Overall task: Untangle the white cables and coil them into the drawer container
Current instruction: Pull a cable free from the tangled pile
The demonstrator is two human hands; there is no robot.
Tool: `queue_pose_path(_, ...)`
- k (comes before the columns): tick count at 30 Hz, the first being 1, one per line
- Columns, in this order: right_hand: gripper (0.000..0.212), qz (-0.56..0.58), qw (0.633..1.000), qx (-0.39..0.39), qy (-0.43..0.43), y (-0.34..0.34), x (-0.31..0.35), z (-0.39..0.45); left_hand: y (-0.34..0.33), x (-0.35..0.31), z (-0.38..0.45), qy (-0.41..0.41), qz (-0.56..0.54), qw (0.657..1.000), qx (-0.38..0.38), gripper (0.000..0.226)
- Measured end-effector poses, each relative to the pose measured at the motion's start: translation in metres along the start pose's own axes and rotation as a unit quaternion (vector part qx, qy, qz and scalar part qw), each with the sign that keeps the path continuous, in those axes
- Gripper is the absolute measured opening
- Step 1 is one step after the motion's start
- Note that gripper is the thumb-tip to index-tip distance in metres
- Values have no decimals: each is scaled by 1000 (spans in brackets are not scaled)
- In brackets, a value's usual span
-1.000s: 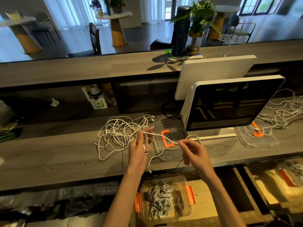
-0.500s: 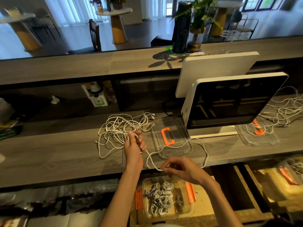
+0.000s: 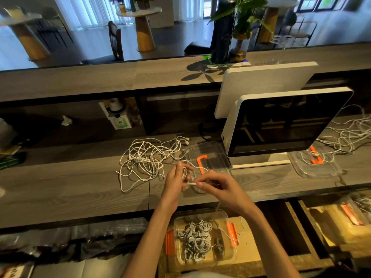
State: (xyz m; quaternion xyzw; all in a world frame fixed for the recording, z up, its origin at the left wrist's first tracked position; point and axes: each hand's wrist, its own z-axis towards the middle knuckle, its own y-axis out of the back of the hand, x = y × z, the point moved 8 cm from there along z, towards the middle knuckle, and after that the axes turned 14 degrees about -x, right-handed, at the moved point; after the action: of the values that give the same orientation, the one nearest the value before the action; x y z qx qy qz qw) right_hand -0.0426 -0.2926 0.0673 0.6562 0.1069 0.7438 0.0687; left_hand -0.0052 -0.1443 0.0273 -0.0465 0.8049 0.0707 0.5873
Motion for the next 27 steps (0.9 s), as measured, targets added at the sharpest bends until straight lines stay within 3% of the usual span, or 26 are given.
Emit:
queue_pose_path(3, 16, 1, 997, -72, 5, 10, 1, 13, -11, 5, -10, 55, 29, 997, 53, 46)
queue_pose_path(5, 15, -18, 993, -117, 4, 18, -3, 21, -18, 4, -17, 75, 4, 992, 101, 58)
queue_pose_path(8, 16, -48, 989, -139, 2, 24, -8, 28, -26, -6, -25, 35, -7, 984, 176, 69)
queue_pose_path(12, 12, -47, 989, -139, 11, 33, -6, 31, -25, -13, -24, -18, -5, 979, 202, 49)
queue_pose_path(21, 14, -93, 989, -111, 2, 55, -8, 30, 17, -26, -1, -67, -76, 995, -4, 43)
queue_pose_path(25, 21, -162, 983, -80, 7, 46, -19, 20, 26, -20, 2, -33, -147, 987, -59, 43)
queue_pose_path(27, 19, -139, 986, -91, 3, 47, -24, 15, 33, -21, 5, -14, -222, 973, -66, 46)
